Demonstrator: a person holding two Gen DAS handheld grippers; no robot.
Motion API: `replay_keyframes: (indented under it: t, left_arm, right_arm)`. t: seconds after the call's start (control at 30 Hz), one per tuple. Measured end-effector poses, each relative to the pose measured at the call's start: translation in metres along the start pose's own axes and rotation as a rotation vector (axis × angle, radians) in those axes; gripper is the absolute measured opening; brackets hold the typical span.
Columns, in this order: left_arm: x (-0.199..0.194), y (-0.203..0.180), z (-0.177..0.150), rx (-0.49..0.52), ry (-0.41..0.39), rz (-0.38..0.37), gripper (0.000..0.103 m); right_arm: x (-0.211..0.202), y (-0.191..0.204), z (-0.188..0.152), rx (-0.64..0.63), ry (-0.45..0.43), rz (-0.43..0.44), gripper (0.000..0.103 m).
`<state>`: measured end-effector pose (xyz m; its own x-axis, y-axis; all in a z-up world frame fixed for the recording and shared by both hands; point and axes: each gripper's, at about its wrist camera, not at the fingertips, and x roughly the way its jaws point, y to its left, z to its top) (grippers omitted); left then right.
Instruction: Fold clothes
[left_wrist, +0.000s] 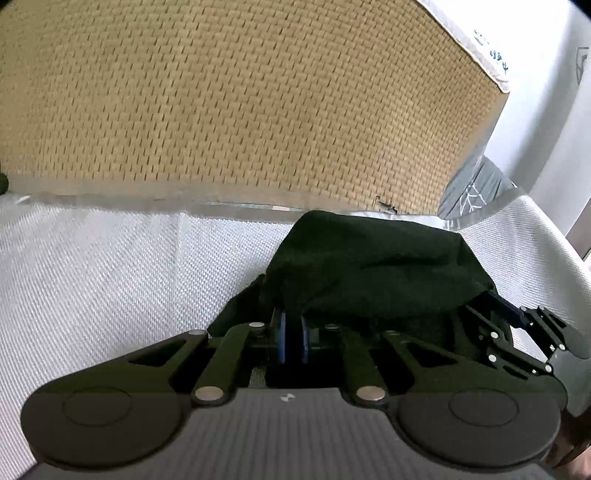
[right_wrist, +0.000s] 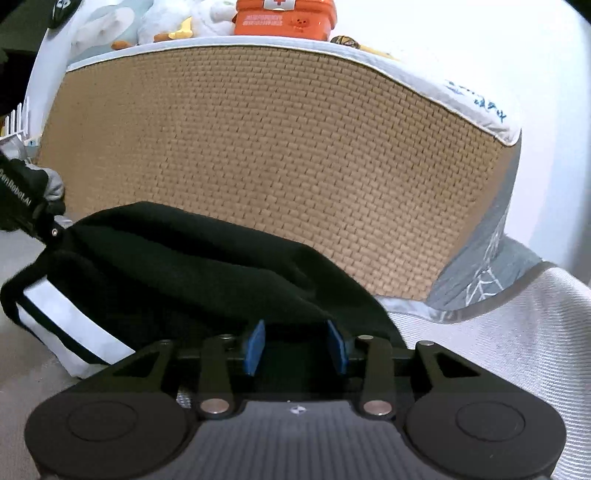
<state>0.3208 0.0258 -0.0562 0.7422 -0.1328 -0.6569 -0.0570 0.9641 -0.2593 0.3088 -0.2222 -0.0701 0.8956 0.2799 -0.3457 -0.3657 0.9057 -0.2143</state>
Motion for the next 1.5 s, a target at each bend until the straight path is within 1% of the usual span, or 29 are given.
replay_keyframes:
  t: [0.03, 0.07, 0.1, 0.13, 0.27, 0.3, 0.33, 0.37, 0.4, 0.47, 0.5, 0.53, 0.57, 0.7, 0.83, 0.93, 1.17, 1.3, 1.4, 1.5]
  left_arm:
    - [0.002, -0.001, 0.002, 0.005, 0.000, 0.001, 0.009]
    - [0.003, -0.001, 0.003, 0.006, 0.000, 0.001, 0.009]
    - [0.003, 0.000, 0.003, 0.004, -0.001, -0.001, 0.009]
    - [0.004, 0.001, 0.004, 0.001, -0.001, -0.004, 0.009]
    - [0.005, 0.002, 0.007, -0.003, 0.004, -0.017, 0.009]
    - [0.004, 0.002, 0.006, -0.002, 0.006, -0.020, 0.009]
    - [0.004, 0.002, 0.005, -0.001, 0.008, -0.022, 0.009]
    - [0.004, 0.002, 0.003, -0.001, 0.011, -0.023, 0.009]
    - [0.005, 0.003, 0.001, -0.002, 0.018, -0.022, 0.009]
    - [0.007, 0.004, -0.003, -0.004, 0.034, -0.019, 0.010]
    - [0.008, 0.003, -0.006, -0.002, 0.045, -0.011, 0.011]
    - [0.010, 0.002, -0.008, 0.002, 0.059, 0.002, 0.011]
    - [0.011, 0.003, -0.010, 0.004, 0.071, 0.009, 0.011]
    - [0.006, 0.009, -0.012, -0.024, 0.069, -0.001, 0.009]
    - [-0.007, 0.013, -0.007, -0.042, 0.030, -0.007, 0.008]
    - [-0.016, 0.015, -0.001, -0.082, 0.013, -0.038, 0.008]
    - [-0.040, -0.002, 0.016, -0.024, -0.036, -0.059, 0.008]
    - [-0.061, -0.007, 0.029, 0.000, -0.085, -0.061, 0.007]
    - [-0.081, -0.005, 0.036, -0.003, -0.131, -0.068, 0.008]
    - [-0.102, -0.003, 0.044, 0.001, -0.189, -0.065, 0.006]
  right_arm:
    - [0.000, -0.001, 0.001, 0.000, -0.001, -0.004, 0.044]
    - [0.000, -0.002, 0.001, 0.003, 0.000, -0.007, 0.050]
    - [0.001, -0.003, 0.001, 0.003, 0.005, -0.018, 0.058]
    - [0.003, -0.003, -0.001, 0.003, 0.015, -0.026, 0.061]
    - [0.016, -0.012, -0.005, 0.050, 0.091, 0.021, 0.061]
    - [0.020, -0.015, -0.006, 0.072, 0.115, 0.045, 0.056]
    - [0.024, -0.017, -0.007, 0.092, 0.131, 0.064, 0.043]
    - [0.028, -0.017, -0.008, 0.104, 0.150, 0.077, 0.037]
    - [0.031, -0.017, -0.010, 0.104, 0.168, 0.078, 0.032]
    - [0.033, -0.016, -0.010, 0.098, 0.169, 0.075, 0.028]
    - [0.034, -0.015, -0.009, 0.094, 0.170, 0.073, 0.020]
    - [0.034, -0.015, -0.009, 0.089, 0.175, 0.067, 0.007]
    - [0.033, -0.017, -0.008, 0.087, 0.168, 0.065, 0.006]
    - [0.017, -0.021, -0.001, 0.102, 0.075, 0.096, 0.004]
    - [0.000, -0.018, 0.009, 0.074, -0.006, 0.096, 0.004]
    - [-0.011, -0.019, 0.023, 0.059, -0.042, 0.101, 0.004]
    - [-0.038, -0.018, 0.060, 0.044, -0.103, 0.134, 0.003]
    - [-0.056, -0.016, 0.082, 0.033, -0.149, 0.145, 0.003]
    - [-0.070, -0.020, 0.098, 0.040, -0.201, 0.115, 0.003]
    - [-0.077, -0.031, 0.108, 0.071, -0.210, 0.116, 0.003]
